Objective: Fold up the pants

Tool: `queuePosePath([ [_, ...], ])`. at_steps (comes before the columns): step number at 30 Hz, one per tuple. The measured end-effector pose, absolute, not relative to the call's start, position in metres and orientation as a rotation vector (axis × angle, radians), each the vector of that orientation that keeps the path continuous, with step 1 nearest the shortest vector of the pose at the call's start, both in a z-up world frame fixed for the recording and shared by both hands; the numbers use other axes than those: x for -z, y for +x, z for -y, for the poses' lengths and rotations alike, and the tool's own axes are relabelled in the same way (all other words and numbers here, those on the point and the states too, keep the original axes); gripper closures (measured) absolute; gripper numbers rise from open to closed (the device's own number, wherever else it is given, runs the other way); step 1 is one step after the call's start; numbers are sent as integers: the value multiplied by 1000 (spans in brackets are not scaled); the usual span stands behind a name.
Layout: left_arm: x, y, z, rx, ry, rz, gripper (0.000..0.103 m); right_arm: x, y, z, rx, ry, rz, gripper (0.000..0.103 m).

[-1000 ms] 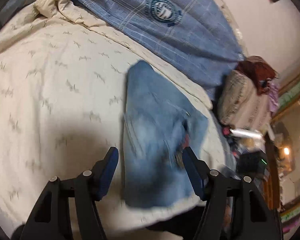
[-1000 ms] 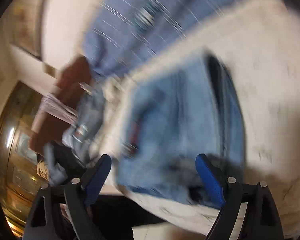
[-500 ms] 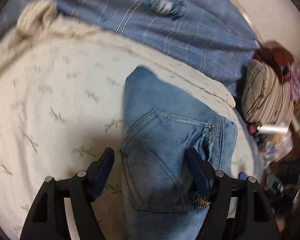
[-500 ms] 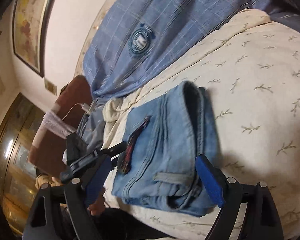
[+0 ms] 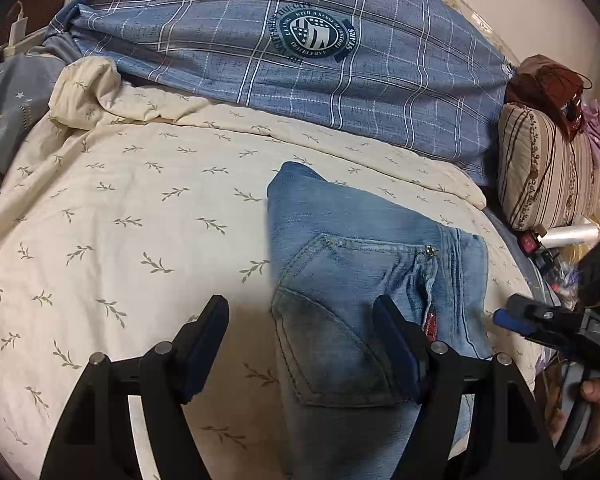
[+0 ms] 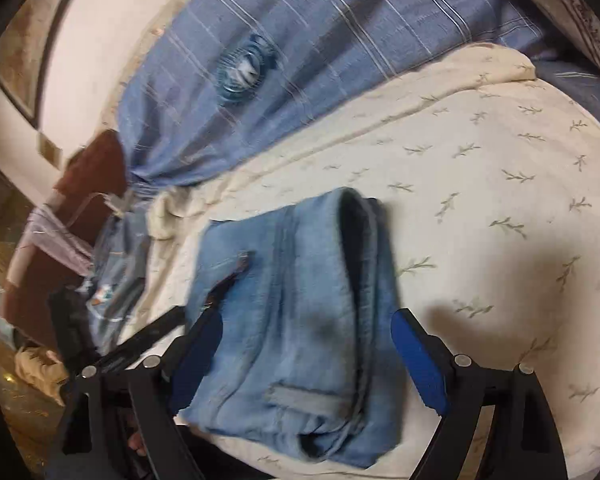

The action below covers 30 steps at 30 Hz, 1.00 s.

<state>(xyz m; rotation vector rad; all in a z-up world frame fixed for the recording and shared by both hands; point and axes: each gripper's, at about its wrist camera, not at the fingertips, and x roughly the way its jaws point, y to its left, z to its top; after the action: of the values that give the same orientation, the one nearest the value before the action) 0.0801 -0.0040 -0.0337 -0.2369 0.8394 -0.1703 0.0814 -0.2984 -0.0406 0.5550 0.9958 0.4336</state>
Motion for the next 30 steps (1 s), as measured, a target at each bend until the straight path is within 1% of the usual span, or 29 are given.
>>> queuePosePath([
  [6, 40, 83, 5, 197, -259, -880, 28, 64, 89, 297, -450, 581, -1082, 15],
  [14, 62, 101, 6, 305, -441, -1005, 28, 75, 105, 290, -507, 607, -1112, 13],
  [15, 63, 101, 7, 306, -444, -1007, 29, 74, 107, 288, -506, 592, -1112, 14],
  [16, 61, 100, 9, 306, -424, -1001, 33, 71, 108, 284, -507, 565, -1116, 16],
  [17, 58, 98, 14, 306, -391, -990, 36, 69, 107, 279, -513, 522, -1123, 32],
  [18, 56, 97, 18, 310, -360, -977, 55, 66, 104, 275, -486, 463, -1127, 53],
  [19, 53, 94, 22, 324, -332, -960, 65, 64, 102, 272, -476, 435, -1123, 62],
  [20, 48, 91, 26, 323, -303, -940, 69, 60, 99, 269, -484, 419, -1110, 73],
  [21, 43, 87, 30, 319, -263, -923, 73, 55, 97, 266, -485, 397, -1095, 77],
  [23, 36, 82, 33, 307, -229, -906, 76, 44, 91, 260, -479, 344, -1063, 79],
  [26, 12, 72, 33, 294, -185, -842, 77, 20, 83, 255, -482, 297, -1002, 82],
  [30, -35, 69, 23, 275, -162, -744, 77, -25, 86, 250, -506, 282, -902, 82],
])
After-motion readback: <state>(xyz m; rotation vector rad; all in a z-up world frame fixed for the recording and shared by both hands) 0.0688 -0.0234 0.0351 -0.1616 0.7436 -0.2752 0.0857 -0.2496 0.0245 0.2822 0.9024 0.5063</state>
